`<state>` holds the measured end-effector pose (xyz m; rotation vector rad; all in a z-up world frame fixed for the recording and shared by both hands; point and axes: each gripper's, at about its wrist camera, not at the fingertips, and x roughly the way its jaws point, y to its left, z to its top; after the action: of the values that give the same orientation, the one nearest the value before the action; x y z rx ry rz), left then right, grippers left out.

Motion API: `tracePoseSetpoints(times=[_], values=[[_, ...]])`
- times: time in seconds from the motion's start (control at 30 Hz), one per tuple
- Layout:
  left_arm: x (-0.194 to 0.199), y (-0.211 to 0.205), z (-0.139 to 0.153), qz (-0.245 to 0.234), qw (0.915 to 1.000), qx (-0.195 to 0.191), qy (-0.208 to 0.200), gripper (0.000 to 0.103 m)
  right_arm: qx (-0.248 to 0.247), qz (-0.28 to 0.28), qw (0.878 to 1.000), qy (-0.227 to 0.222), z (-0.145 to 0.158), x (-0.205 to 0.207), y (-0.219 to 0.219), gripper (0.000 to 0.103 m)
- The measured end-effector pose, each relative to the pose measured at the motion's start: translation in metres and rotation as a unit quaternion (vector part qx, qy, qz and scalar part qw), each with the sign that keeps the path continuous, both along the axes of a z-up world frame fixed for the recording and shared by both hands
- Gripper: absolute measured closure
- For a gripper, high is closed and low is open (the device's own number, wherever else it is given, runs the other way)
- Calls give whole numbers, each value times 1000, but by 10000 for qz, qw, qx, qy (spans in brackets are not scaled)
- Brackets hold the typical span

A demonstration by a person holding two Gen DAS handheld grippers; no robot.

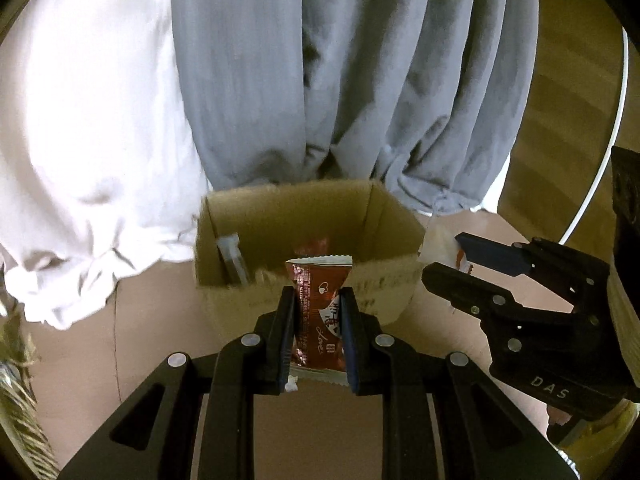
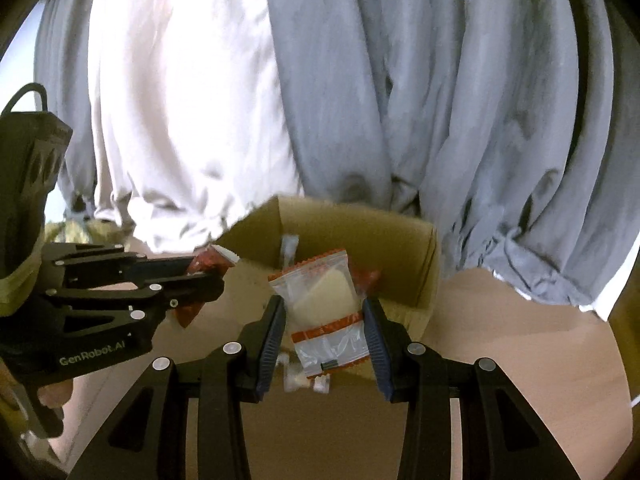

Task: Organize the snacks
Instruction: 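Carry both packets over the box and open both tools to drop them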

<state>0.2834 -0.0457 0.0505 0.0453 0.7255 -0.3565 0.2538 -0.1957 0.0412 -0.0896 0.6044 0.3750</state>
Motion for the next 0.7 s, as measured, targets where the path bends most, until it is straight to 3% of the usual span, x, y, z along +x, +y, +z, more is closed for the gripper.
tracePoseSetpoints(times=[0.3,0.47,0.7], values=[[34,6,18,-68,9998,-87,-137,81,216,-129,9995,-187,23,24,6,62],[56,8,14,-124,9997,-214,-2,81,330,-85,9994,-38,22,47,11,62],[82,5,3,-151,9998,-19,100,80,349,-173,9990,231,9,73,12,62]])
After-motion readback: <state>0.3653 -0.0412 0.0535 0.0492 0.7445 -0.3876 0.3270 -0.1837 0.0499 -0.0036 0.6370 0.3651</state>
